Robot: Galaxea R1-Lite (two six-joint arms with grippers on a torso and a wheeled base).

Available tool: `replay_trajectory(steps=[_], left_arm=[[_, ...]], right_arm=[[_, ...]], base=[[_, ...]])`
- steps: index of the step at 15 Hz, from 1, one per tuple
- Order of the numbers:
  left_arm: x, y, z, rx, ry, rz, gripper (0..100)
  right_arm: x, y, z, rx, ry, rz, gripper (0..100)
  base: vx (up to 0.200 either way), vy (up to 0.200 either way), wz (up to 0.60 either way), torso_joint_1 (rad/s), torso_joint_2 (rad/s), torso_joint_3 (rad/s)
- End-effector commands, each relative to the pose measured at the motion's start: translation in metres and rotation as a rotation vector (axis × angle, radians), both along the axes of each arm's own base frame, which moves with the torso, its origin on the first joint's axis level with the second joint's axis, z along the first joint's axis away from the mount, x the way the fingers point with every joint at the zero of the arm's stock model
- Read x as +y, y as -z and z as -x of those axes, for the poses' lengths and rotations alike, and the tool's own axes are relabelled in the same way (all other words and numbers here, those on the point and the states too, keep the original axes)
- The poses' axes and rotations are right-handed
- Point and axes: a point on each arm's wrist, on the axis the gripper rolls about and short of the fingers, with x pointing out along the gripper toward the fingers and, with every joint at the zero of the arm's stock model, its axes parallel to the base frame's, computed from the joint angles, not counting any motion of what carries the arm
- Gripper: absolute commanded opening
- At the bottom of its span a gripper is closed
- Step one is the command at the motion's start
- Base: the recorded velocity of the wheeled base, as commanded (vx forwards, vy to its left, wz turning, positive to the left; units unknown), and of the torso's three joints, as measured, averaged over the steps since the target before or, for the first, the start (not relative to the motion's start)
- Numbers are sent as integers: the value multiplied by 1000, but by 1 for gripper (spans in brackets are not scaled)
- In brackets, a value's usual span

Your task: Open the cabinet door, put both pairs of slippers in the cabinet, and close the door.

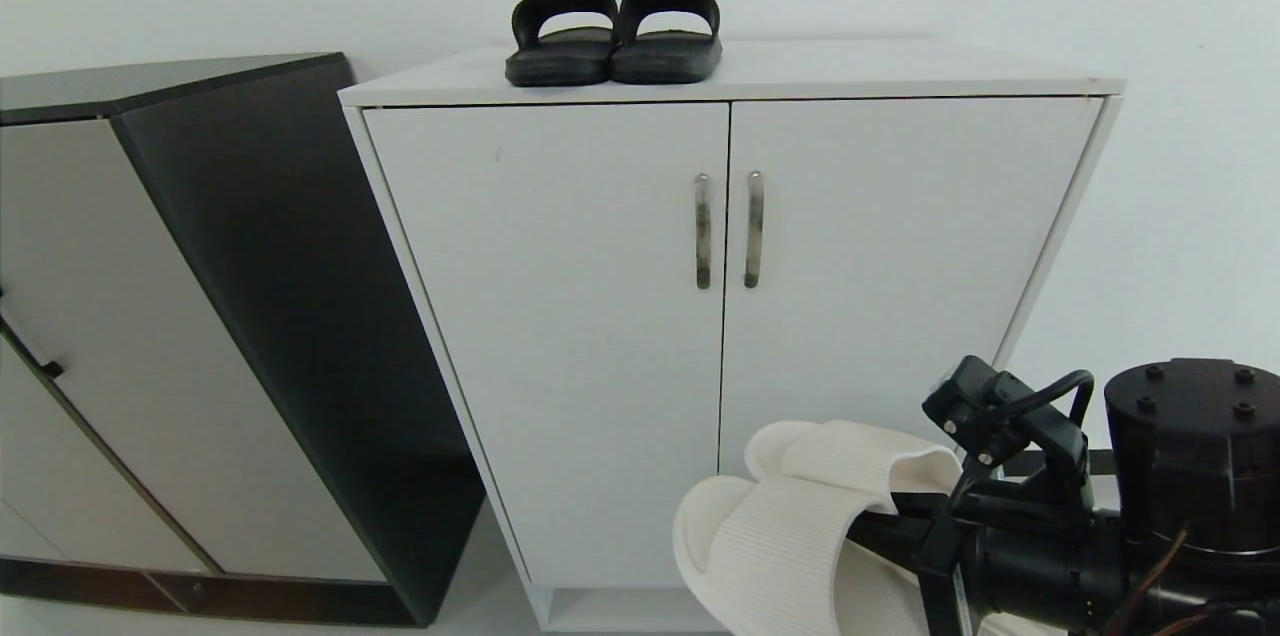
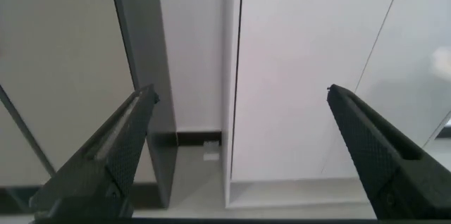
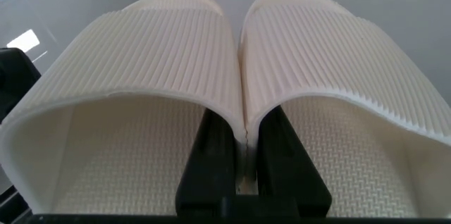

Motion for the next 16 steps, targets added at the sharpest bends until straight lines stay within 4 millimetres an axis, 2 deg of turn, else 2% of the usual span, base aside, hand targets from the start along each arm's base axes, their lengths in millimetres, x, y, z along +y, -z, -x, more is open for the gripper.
replay_trajectory(steps=[1, 3, 5, 8, 13, 16], left_arm=[[-2, -56, -32, 101, 108, 20, 100], [-6, -72, -64, 132, 215, 19, 100], [-10, -89, -100, 123, 396, 18, 100], [-28, -112, -136, 130, 602, 15, 100], [-86, -141, -170, 139, 767, -6, 100], [-119, -146, -190, 161, 846, -17, 100]], right_arm=[[1, 3, 0, 7, -1, 9, 0], [0, 4, 0, 9, -2, 9, 0], [0, 3, 0, 8, -2, 8, 0], [-1, 4, 1, 9, -2, 9, 0], [0, 5, 1, 13, -2, 14, 0], [-1, 5, 1, 12, -2, 13, 0]], base=[[0, 0, 0, -17, 188, 178], [0, 0, 0, 5, 83, 76], [0, 0, 0, 0, 0, 0], [0, 0, 0, 0, 0, 0], [0, 0, 0, 0, 0, 0], [0, 0, 0, 0, 0, 0]])
